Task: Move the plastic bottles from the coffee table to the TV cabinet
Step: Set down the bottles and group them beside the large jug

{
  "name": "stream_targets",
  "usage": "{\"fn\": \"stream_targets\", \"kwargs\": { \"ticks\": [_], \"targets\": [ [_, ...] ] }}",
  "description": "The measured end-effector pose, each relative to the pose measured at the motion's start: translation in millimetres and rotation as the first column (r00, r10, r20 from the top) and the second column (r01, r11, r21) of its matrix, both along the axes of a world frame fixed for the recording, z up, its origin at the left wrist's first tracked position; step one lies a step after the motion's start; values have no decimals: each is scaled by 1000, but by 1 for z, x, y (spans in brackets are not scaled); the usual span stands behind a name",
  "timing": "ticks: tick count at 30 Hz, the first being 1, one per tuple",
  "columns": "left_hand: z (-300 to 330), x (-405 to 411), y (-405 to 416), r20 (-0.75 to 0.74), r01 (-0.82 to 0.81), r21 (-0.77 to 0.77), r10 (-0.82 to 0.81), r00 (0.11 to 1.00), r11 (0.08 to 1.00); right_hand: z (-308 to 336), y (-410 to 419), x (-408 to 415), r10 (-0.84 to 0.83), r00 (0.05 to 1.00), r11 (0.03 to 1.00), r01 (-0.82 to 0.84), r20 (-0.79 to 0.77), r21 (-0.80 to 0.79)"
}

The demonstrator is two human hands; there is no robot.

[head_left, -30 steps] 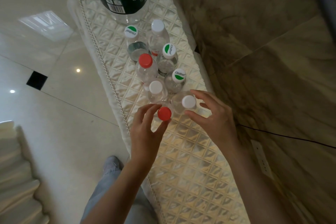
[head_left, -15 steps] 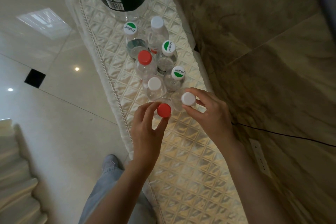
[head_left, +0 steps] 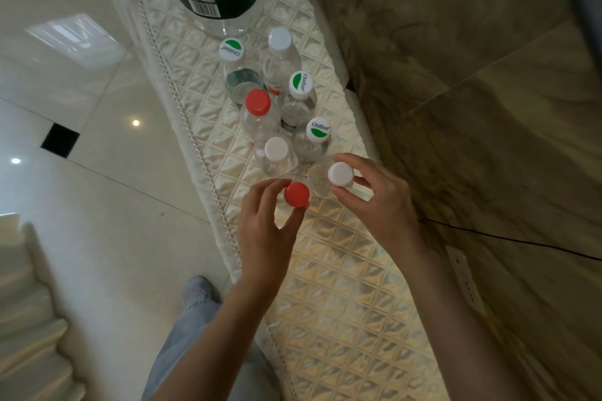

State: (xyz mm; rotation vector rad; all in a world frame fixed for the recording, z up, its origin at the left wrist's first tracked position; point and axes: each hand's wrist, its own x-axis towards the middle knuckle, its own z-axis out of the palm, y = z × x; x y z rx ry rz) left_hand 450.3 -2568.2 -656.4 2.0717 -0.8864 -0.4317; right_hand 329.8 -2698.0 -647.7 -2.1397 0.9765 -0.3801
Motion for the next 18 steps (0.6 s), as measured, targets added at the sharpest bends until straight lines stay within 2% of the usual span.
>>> {"fn": "stream_targets", "kwargs": {
  "ticks": [9, 18],
  "targets": [
    [1, 3, 3, 48, 12, -2, -11, 999, 1000, 1, 3, 3, -2, 1000, 1000, 2, 4, -27],
    [2, 2, 1, 4, 11, 4, -11, 1000, 1000, 1, 3, 4, -25, 1000, 1000, 25, -3, -7]
  ]
}}
